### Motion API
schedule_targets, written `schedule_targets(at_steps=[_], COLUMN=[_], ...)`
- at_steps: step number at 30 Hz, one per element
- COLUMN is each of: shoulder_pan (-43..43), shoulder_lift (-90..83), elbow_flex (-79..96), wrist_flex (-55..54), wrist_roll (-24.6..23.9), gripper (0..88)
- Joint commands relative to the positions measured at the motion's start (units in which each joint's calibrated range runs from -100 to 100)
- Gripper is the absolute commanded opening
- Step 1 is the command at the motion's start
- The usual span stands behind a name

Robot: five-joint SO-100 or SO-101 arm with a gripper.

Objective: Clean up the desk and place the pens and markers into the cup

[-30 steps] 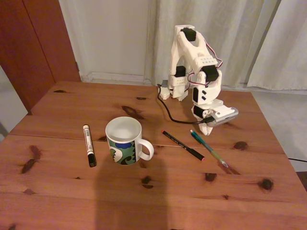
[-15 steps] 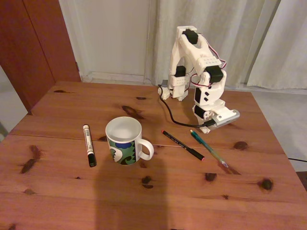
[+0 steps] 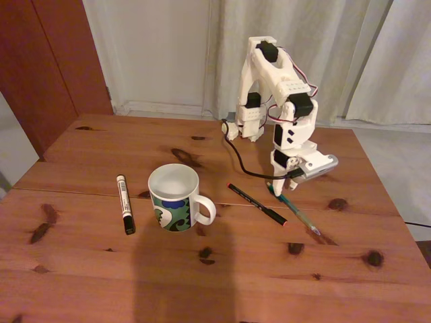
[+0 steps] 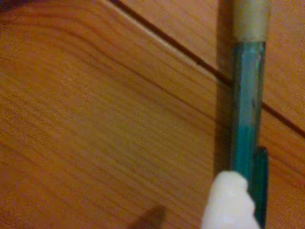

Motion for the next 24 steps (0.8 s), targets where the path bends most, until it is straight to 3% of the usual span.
schedule_targets(at_steps=[1, 9, 24], shoulder_pan=[0.40, -0.01, -0.17], shoulder_lift=[0.32, 5.86, 7.35], elbow_flex=[-3.57, -4.84, -4.12], wrist_flex=[-1.33, -7.44, -9.33], wrist_roll=[0.14, 0.04, 0.35], gripper=[17.9, 17.7, 16.0])
